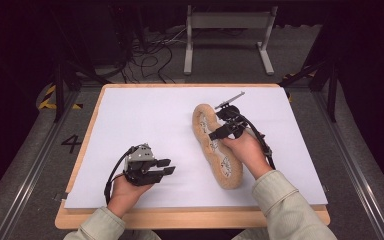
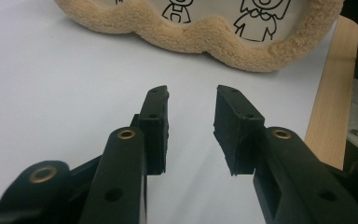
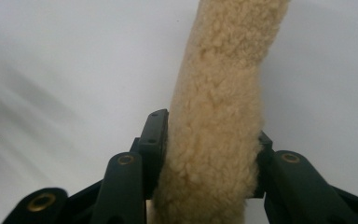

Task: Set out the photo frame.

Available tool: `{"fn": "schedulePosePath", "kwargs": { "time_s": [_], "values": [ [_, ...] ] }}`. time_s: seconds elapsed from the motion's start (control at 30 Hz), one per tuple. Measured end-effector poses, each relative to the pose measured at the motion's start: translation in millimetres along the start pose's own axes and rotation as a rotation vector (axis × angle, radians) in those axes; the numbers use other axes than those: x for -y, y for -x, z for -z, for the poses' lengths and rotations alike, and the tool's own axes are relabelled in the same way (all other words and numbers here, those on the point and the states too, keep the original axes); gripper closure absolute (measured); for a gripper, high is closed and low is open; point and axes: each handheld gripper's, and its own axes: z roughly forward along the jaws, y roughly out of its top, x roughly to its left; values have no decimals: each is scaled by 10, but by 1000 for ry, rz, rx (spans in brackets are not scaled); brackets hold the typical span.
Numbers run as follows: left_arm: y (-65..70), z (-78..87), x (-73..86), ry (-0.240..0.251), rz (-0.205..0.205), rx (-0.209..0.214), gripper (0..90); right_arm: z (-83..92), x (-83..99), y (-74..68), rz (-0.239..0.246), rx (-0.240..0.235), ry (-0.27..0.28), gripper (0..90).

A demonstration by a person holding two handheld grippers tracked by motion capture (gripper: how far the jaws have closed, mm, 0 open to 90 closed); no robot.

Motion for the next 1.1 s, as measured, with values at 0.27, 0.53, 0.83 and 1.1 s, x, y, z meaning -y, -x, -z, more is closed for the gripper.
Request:
{"fn": "schedulePosePath", "kwargs": {
  "time_s": [0.27, 0.53, 0.83, 1.1],
  "values": [
    [29, 17, 1, 14, -22, 16, 674, 15, -14, 10, -12, 8, -5, 673],
    [-52, 105, 61, 33, 19, 8, 674, 142, -53, -19, 63, 7, -5, 673],
    [-78, 300, 226, 46, 63, -61, 672, 342, -168, -154, 245, -9, -10, 673],
    [-116, 414, 312, 60, 99, -91, 672, 465, -255, -336, 456, -42, -9, 673]
  ]
}}
